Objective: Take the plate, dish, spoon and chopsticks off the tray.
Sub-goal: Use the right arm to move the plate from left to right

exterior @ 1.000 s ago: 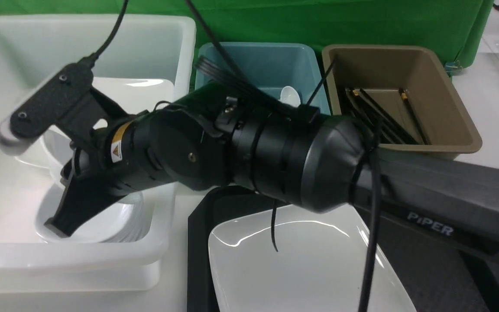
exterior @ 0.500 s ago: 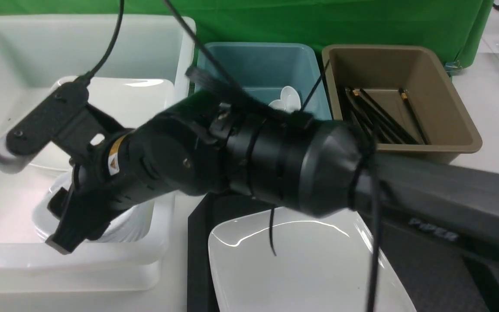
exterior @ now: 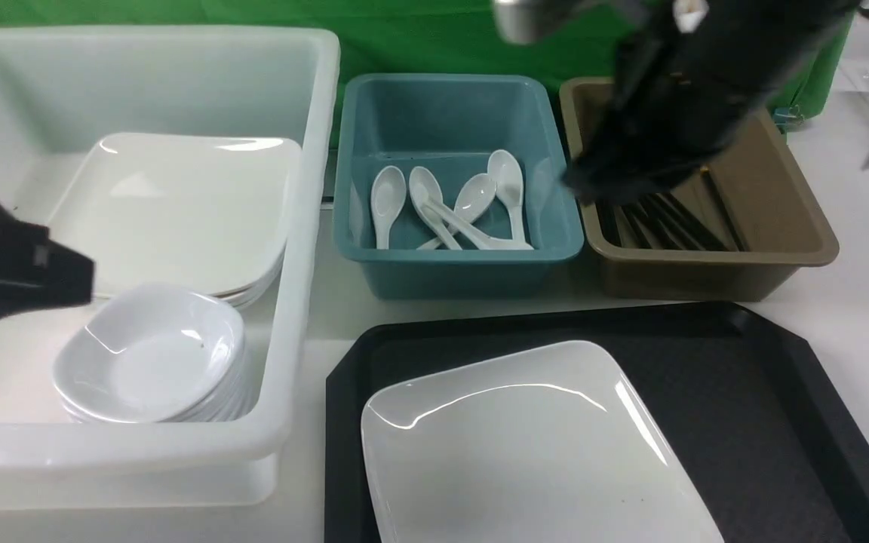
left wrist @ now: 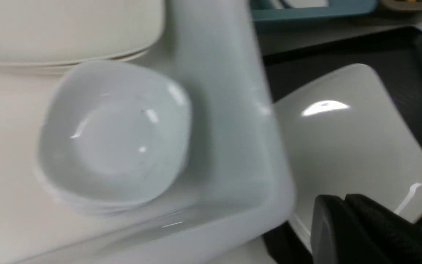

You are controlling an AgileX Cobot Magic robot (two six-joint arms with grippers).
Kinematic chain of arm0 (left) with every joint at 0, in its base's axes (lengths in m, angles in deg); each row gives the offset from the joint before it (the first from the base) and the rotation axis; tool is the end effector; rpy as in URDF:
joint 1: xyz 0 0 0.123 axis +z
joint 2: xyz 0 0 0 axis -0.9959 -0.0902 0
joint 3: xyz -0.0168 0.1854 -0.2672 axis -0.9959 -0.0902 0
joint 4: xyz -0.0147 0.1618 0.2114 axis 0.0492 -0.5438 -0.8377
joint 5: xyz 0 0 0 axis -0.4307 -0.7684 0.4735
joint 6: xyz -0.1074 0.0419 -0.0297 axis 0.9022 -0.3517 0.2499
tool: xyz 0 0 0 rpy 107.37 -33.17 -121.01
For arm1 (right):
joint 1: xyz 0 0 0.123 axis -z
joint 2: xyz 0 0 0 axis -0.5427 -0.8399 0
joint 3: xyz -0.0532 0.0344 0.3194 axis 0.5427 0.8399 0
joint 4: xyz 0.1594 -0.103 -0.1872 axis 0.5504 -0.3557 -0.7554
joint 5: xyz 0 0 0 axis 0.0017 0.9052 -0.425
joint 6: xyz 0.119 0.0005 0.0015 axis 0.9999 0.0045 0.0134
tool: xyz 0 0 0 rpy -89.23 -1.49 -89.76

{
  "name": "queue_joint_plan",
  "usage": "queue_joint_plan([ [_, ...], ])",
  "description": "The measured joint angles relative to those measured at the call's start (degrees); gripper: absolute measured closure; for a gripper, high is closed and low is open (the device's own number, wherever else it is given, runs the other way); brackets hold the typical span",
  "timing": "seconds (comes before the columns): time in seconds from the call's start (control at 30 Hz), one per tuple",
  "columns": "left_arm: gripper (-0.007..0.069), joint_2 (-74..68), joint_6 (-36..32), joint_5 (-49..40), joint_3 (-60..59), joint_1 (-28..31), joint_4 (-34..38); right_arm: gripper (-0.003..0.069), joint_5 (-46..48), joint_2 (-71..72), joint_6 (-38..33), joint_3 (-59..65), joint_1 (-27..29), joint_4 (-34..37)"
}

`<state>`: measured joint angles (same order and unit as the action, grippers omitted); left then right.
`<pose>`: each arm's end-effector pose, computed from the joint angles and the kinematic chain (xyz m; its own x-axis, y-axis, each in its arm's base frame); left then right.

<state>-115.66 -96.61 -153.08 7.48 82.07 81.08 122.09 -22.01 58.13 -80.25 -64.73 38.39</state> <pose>0.1644 -0.0465 0.4110 -0.7320 0.0750 -0.6771 0.2919 0.9326 -0.2123 0.3310 0.2012 0.4076 -0.6102 -0.5649 -0.5554 -0.6161 0.7791 -0.1155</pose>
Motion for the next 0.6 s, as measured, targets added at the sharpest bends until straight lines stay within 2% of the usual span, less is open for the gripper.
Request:
queue_joint_plan([
  [0.13, 0.0615, -3.4, -2.8, 0.1, 0.0, -5.6, 2.2, 0.0635, -0.6, 6.6, -1.9, 19.0, 12.9, 9.8],
  [0.2, 0.0615, -4.6, -2.3, 0.2, 0.0, -8.1, 1.3, 0.0613, -2.1, 7.8, -1.9, 25.3, 15.8, 10.7],
  [0.27, 0.0615, -6.2, -0.1, 0.6, 0.0, -12.5, -0.7, 0.0559, -4.2, 8.4, -1.9, 32.1, 17.2, 11.4],
  [0.37, 0.0615, -9.3, 3.7, 1.7, 0.0, -19.1, -4.2, 0.0421, -9.4, 8.6, -1.9, 40.2, 17.8, 13.1],
  [0.47, 0.0615, -14.9, 10.2, 4.1, 0.0, -28.1, -9.6, 0.0207, -20.4, 8.7, -2.2, 50.1, 16.4, 16.9],
  [0.6, 0.0615, -19.0, 13.9, 5.7, 0.0, -31.7, -11.4, 0.0127, -25.9, 8.0, -2.2, 53.8, 14.9, 19.3],
])
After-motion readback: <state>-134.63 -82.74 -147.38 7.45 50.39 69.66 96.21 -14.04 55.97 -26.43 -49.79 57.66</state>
